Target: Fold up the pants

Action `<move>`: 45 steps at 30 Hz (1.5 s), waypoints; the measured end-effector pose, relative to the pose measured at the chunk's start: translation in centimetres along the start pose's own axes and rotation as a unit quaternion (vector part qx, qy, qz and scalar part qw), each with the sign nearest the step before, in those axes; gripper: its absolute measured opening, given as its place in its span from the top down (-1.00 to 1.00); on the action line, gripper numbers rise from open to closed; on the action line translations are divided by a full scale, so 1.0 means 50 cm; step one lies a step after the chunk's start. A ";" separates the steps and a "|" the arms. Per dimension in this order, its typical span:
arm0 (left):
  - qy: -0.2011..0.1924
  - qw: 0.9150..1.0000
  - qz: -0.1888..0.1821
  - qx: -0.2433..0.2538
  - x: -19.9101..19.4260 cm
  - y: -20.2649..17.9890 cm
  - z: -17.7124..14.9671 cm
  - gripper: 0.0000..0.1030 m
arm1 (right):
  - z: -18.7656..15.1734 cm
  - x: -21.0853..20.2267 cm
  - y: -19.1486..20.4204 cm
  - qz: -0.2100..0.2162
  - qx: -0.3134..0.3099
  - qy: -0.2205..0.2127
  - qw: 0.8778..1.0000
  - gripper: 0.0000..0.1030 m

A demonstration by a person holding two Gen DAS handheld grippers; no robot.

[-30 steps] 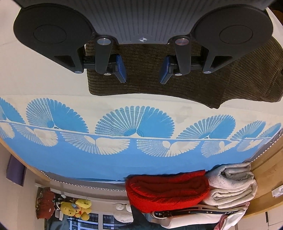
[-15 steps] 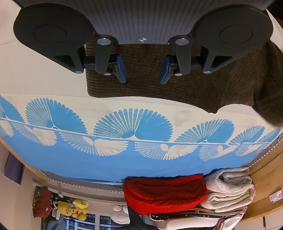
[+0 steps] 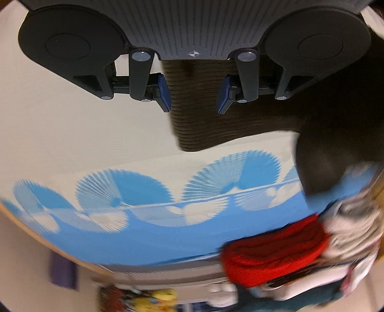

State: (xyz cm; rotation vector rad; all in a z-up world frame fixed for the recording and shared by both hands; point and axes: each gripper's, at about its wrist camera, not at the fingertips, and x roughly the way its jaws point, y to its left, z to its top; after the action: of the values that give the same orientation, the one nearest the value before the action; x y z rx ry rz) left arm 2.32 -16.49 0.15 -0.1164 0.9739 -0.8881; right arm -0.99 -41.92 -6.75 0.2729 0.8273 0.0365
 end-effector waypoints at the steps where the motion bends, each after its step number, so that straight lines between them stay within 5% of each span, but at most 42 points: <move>1: 0.011 1.000 -0.011 -0.005 0.017 -0.003 0.004 0.23 | 0.001 -0.001 -0.020 -0.002 0.023 0.002 1.000 0.15; 4: -0.029 0.999 0.021 -0.025 -0.001 0.025 0.020 -0.14 | -0.003 -0.002 -0.074 -0.004 0.088 0.009 0.996 0.15; 10: -0.046 0.983 0.123 -0.131 -0.070 0.171 0.014 -0.13 | -0.015 0.011 -0.107 0.081 0.154 0.044 0.984 0.02; 15: -0.009 0.976 0.172 -0.131 -0.117 0.228 -0.016 -0.13 | -0.020 0.054 -0.034 0.155 0.135 0.107 0.973 -0.37; 20: 0.000 0.975 0.189 -0.118 -0.163 0.254 -0.053 -0.13 | -0.021 0.107 0.040 0.152 0.103 0.163 0.969 -0.46; 23: -0.001 0.972 0.202 -0.120 -0.199 0.268 -0.080 -0.13 | -0.033 0.138 0.079 0.102 0.065 0.197 0.973 -0.70; 25: -0.002 0.970 0.210 -0.125 -0.220 0.279 -0.089 -0.13 | -0.034 0.147 0.100 0.094 0.048 0.199 0.974 -0.69; 27: -0.004 0.967 0.218 -0.129 -0.238 0.284 -0.093 -0.13 | -0.033 0.147 0.118 0.091 0.028 0.192 0.977 -0.46; 29: -0.006 0.966 0.223 -0.133 -0.248 0.291 -0.094 -0.13 | -0.032 0.136 0.130 0.095 0.011 0.178 0.979 -0.01; 31: -0.008 0.965 0.225 -0.132 -0.251 0.291 -0.092 -0.13 | -0.030 0.112 0.140 0.107 -0.014 0.152 0.982 0.23; 33: -0.008 0.966 0.226 -0.125 -0.246 0.283 -0.087 -0.13 | -0.015 0.080 0.134 0.131 -0.029 0.110 0.985 0.41; 36: -0.012 0.969 0.221 -0.113 -0.236 0.268 -0.078 -0.13 | 0.013 -0.004 0.089 0.198 0.006 0.012 0.980 0.43; 38: -0.011 0.970 0.217 -0.106 -0.224 0.260 -0.075 -0.13 | 0.019 -0.042 0.038 0.206 0.043 -0.029 0.977 0.45; 42: 0.007 0.974 0.211 -0.084 -0.187 0.243 -0.070 -0.13 | 0.007 -0.001 -0.048 0.117 0.117 0.037 0.986 0.47; 45: 0.030 0.978 0.199 -0.057 -0.153 0.227 -0.070 -0.13 | -0.005 0.048 -0.041 0.041 0.051 0.098 0.993 0.46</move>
State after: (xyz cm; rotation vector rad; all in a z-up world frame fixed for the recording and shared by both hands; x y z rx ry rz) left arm 4.56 -2.70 -1.96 0.0099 1.0585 -0.4694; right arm 0.28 -43.51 -9.15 0.4053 1.0152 0.0992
